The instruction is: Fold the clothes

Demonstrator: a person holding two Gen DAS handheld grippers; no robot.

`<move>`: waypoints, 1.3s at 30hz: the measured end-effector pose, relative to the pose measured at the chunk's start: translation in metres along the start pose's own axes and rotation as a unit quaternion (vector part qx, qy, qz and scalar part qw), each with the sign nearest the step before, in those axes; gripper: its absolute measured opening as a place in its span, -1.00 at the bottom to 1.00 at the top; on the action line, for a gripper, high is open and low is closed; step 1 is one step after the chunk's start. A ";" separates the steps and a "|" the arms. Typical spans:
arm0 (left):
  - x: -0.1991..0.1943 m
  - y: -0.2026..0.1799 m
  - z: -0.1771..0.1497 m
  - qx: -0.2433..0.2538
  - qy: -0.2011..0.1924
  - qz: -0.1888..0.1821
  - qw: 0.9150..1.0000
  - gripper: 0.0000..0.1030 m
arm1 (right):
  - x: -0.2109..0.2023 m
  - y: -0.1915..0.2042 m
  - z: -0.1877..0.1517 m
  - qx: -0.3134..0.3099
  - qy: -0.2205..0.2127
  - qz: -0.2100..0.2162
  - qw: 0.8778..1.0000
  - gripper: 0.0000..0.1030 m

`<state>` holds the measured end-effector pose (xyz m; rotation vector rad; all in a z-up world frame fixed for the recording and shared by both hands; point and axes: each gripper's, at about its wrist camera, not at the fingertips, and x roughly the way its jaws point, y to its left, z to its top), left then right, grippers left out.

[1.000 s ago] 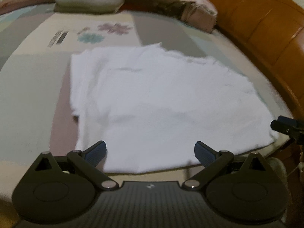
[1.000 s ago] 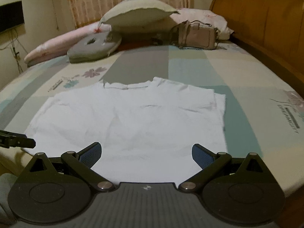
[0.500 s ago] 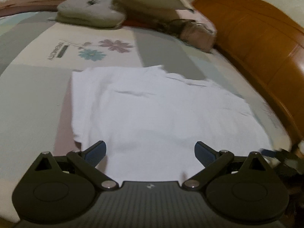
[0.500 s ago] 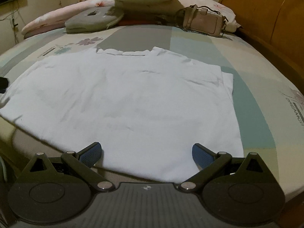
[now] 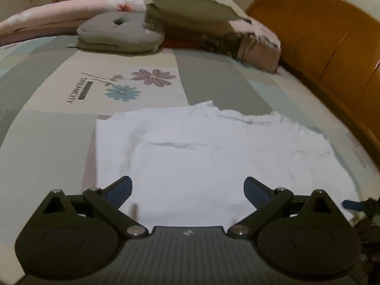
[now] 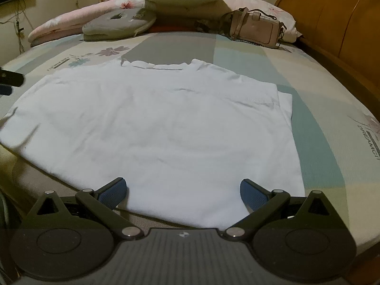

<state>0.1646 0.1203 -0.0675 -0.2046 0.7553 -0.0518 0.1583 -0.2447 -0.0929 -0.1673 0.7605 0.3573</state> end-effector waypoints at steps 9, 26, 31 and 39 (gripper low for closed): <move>0.035 0.005 -0.009 -0.016 0.040 0.015 0.999 0.94 | 0.001 -0.001 0.003 -0.005 0.011 0.004 1.000 1.00; 0.005 -0.006 -0.004 0.014 0.004 0.030 0.999 0.94 | -0.019 0.000 0.065 0.107 -0.042 0.135 0.984 1.00; -0.007 0.006 -0.005 0.004 -0.004 0.049 0.999 0.94 | 0.001 0.032 0.093 0.093 -0.041 0.189 0.977 1.00; -0.018 0.025 -0.003 -0.017 -0.019 0.068 0.997 0.94 | 0.050 0.064 0.123 0.136 -0.016 0.208 0.968 1.00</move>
